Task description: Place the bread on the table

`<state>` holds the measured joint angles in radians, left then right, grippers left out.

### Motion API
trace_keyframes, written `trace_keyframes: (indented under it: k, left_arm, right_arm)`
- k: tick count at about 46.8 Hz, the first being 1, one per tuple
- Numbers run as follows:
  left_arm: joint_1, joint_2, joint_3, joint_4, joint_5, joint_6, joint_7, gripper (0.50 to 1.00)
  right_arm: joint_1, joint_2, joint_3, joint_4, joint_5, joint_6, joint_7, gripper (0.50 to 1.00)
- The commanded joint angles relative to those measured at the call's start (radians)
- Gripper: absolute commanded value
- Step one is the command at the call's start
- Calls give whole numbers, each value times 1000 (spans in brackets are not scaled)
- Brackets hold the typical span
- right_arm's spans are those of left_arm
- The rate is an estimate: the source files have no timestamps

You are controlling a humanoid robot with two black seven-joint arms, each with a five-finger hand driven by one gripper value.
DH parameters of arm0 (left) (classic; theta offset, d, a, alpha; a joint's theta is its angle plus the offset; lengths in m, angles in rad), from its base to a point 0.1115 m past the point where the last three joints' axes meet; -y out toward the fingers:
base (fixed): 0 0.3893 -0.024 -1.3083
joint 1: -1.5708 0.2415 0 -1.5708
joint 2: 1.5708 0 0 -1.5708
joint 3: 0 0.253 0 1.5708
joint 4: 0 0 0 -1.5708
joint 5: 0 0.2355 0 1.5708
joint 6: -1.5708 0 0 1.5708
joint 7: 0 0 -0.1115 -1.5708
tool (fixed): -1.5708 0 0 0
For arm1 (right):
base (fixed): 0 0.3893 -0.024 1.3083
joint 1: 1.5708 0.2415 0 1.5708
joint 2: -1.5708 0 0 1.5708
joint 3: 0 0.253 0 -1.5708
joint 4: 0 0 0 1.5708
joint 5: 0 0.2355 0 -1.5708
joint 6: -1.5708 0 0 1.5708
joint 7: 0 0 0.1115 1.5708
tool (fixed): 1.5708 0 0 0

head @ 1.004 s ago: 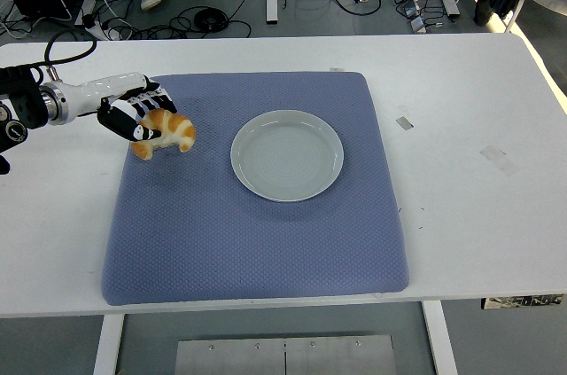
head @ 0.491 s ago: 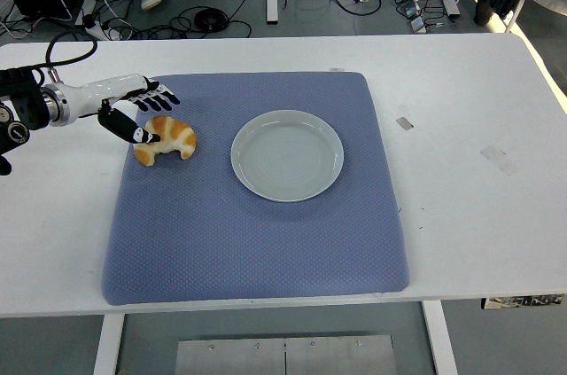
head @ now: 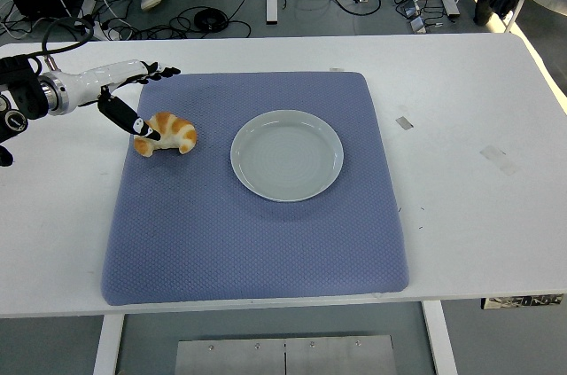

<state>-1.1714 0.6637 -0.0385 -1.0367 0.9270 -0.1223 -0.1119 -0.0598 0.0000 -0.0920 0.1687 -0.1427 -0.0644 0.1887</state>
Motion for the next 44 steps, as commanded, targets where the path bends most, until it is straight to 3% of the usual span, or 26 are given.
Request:
trace_keyframes:
  k: [1,44]
  left_arm:
    - [3,4,0,0,-2,0,0,978]
    - [12,82,-18,0,-45,0,1,977]
  right_arm:
    - [0,0,0,0,0,0,0,1000]
    - [0,0,2,5,3,0,2,1000]
